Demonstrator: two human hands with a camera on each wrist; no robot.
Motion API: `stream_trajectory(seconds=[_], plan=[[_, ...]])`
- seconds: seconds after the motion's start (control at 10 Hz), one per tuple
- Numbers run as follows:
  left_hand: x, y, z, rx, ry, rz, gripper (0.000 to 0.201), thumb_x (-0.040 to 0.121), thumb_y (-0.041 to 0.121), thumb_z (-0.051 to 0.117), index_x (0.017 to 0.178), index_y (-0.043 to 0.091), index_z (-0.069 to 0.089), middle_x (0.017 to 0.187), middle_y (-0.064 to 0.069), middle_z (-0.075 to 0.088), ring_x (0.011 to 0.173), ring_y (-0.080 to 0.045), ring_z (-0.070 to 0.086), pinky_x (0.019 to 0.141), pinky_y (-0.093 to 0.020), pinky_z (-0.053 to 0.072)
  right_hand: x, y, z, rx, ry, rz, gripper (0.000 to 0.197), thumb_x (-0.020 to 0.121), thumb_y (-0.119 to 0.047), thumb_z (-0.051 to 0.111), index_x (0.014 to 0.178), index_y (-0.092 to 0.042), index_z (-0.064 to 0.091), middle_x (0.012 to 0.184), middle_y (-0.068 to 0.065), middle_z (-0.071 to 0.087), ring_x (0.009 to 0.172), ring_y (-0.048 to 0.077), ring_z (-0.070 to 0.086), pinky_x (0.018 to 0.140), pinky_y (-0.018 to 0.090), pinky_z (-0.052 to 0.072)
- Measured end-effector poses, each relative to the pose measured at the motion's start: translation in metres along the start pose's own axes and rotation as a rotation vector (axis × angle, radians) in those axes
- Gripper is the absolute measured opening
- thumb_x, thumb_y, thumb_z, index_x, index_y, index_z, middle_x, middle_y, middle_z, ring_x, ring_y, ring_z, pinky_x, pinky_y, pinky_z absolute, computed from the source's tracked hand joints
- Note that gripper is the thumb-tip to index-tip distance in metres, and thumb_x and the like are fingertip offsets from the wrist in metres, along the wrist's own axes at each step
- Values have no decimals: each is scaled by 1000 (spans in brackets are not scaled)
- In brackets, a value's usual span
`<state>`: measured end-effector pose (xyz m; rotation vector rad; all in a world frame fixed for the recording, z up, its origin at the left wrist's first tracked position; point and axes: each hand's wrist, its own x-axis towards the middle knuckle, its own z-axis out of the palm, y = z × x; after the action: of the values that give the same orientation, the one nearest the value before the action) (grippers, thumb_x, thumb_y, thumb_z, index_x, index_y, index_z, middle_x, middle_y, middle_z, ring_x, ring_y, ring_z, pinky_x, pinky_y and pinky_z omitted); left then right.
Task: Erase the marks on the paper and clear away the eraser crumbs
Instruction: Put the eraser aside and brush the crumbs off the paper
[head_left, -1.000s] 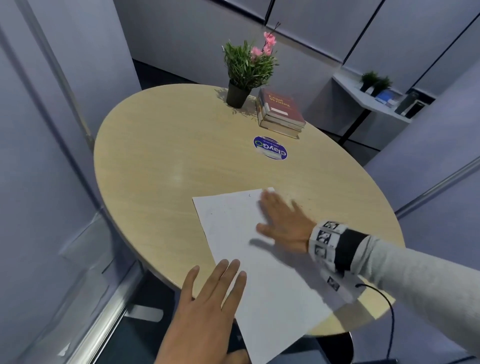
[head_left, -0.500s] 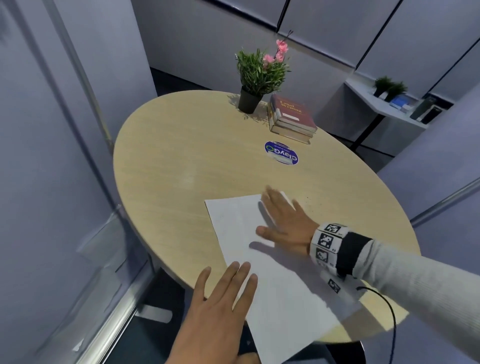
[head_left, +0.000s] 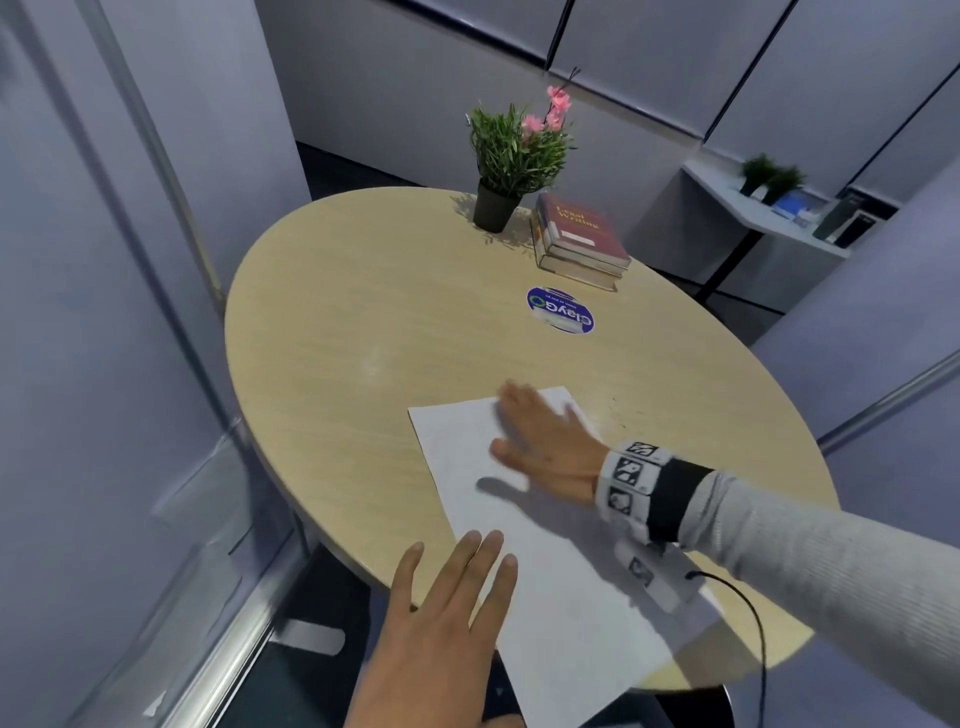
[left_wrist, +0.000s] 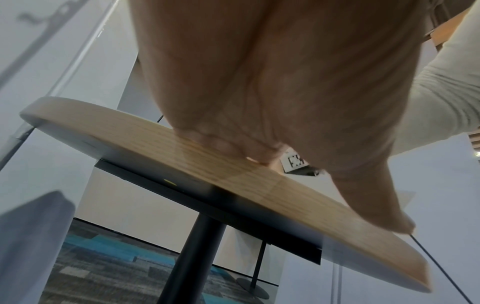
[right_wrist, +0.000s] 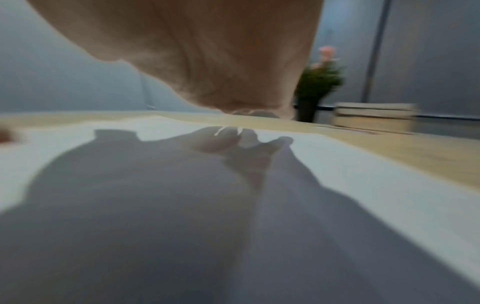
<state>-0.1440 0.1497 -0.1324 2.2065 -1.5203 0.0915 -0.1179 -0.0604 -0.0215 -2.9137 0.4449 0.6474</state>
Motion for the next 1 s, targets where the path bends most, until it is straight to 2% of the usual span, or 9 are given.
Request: stream_trajectory(seconds=[0.1, 0.2, 0.3, 0.4, 0.5, 0.6, 0.7, 0.9, 1.0], plan=[[3, 1, -7, 24, -79, -6, 93, 51, 69, 40, 125, 14, 47, 115, -7, 68, 116, -21, 45, 105, -50, 12, -2, -54, 9, -39, -90, -276, 86, 85, -73, 13, 152, -22, -7, 160, -10, -16, 147, 10, -16, 114, 48, -14], [2, -1, -7, 38, -92, 4, 98, 51, 73, 45, 129, 12, 46, 125, -8, 64, 122, -21, 43, 106, -49, 11, 9, -47, 14, -12, -87, -244, 72, 95, -60, 21, 152, -26, -7, 159, -13, -16, 147, 9, -15, 115, 51, -14], [1, -1, -1, 54, -28, 5, 96, 56, 58, 72, 135, 12, 43, 143, -7, 47, 131, -20, 39, 107, -50, 13, 21, 19, 13, -109, -43, -17, 64, 98, -54, 23, 153, -28, 3, 161, -5, -13, 148, 20, -15, 115, 60, -7], [-1, -1, 4, 50, 14, -8, 77, 70, 51, 56, 136, 12, 43, 144, -7, 45, 131, -20, 40, 108, -51, 15, 21, 62, 6, 96, 50, 313, 84, 86, -73, 15, 153, -23, 3, 161, -6, -12, 149, 20, -11, 116, 57, -7], [-2, -3, 7, 67, 28, 28, 81, 67, 54, 59, 135, 12, 45, 139, -7, 51, 130, -21, 41, 110, -51, 13, 8, 31, 0, -41, 41, 191, 83, 92, -67, 21, 152, -17, -5, 160, -2, -17, 148, 18, -13, 116, 54, -8], [6, 2, -8, 101, -93, -44, 79, 63, 59, 58, 129, 15, 54, 125, -8, 60, 120, -22, 46, 103, -51, 25, -17, -46, 4, -193, -7, -323, 85, 87, -67, 21, 152, -18, -3, 160, -1, -16, 148, 18, -14, 114, 56, -7], [16, 8, -25, 104, -562, -199, 51, 91, 31, 47, 140, 22, 40, 133, -8, 54, 122, -27, 49, 99, -47, 36, -18, -89, 17, -158, -106, -541, 84, 89, -66, 26, 152, -22, -7, 159, -7, -18, 146, 12, -20, 112, 51, -17], [4, 2, -14, 14, -221, -83, 99, 42, 72, 63, 123, 17, 52, 114, -2, 66, 109, -21, 51, 94, -51, 29, 17, -71, 16, -175, -90, -359, 87, 81, -80, 7, 150, -30, -14, 157, -17, -21, 146, 8, -18, 114, 55, -15], [1, 2, -9, 88, -92, 4, 101, 51, 71, 69, 130, 13, 47, 136, -7, 57, 127, -20, 42, 105, -53, 16, 22, -25, 11, -87, -40, 5, 98, 76, -83, 10, 150, -25, -14, 157, -14, -22, 146, 8, -16, 117, 52, -11]])
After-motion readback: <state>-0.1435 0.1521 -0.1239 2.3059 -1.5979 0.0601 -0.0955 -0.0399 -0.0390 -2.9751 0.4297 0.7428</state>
